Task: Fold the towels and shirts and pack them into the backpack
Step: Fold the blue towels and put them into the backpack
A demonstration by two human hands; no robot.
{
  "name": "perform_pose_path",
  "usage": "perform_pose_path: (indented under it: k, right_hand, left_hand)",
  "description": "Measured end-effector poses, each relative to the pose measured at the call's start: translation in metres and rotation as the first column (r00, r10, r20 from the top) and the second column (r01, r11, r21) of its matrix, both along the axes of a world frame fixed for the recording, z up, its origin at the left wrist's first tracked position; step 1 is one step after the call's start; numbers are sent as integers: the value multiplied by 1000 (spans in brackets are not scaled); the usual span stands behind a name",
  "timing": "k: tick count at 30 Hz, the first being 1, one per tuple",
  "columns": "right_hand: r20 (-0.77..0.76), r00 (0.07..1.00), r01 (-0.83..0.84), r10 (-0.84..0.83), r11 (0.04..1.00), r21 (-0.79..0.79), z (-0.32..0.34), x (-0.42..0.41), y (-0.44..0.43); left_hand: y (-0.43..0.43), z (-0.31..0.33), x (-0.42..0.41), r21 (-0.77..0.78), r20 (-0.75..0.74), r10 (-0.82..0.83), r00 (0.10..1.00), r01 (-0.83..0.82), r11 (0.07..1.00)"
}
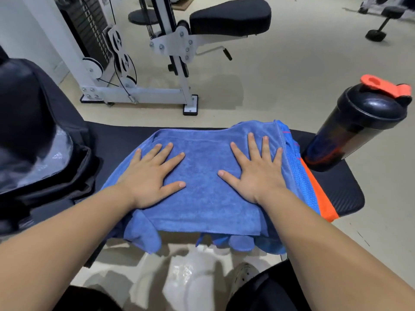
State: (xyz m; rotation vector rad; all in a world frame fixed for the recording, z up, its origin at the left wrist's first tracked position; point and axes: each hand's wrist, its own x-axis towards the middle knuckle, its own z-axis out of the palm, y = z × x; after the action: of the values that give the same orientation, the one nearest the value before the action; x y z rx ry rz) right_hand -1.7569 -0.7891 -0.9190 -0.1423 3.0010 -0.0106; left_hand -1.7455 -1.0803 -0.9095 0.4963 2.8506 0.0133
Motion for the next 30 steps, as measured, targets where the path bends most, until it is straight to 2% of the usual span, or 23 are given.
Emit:
perform_pose_path:
  k: [2,4,7,9,12,15,20,24,27,30]
  right_hand:
    - [23,1000,-2,2,1000,-16,2,-1,0]
    - [64,998,7,-3,998,-66,5,-2,3]
    - [45,999,24,-17,985,-173,17,-1,2]
    - [-17,1000,-27,23,966,-257,32,2,-9]
    - [-31,975,-214,218,905,-367,51,16,-49]
    - [43,910,-388,412,885,-257,41,28,-95]
    - [150,896,-400,418,907,-133,7,17,-120]
    - [173,893,-390,416,906,-163,4,11,-119]
    - [106,904,-380,415,891,-249,15,10,-118]
    - [-87,895,-433,437,807,-403,27,15,-127]
  left_hand:
    - [-8,10,4,140,-33,39,999,-34,990]
    - [-17,23,15,273,-135,138,981,-97,957]
    - [-42,43,37,262,-274,247,930,-175,949]
    - [-57,53,51,211,-256,319,913,-269,940]
    - [-61,54,67,194,-166,384,908,-352,916]
    - [-58,39,71,138,-127,357,925,-340,930]
    - [-58,34,61,64,-90,419,904,-415,908]
    - [-64,38,55,54,-51,442,896,-439,897]
    - [-67,37,52,106,-79,378,923,-369,923]
    - [-64,31,49,321,-79,285,955,-246,915]
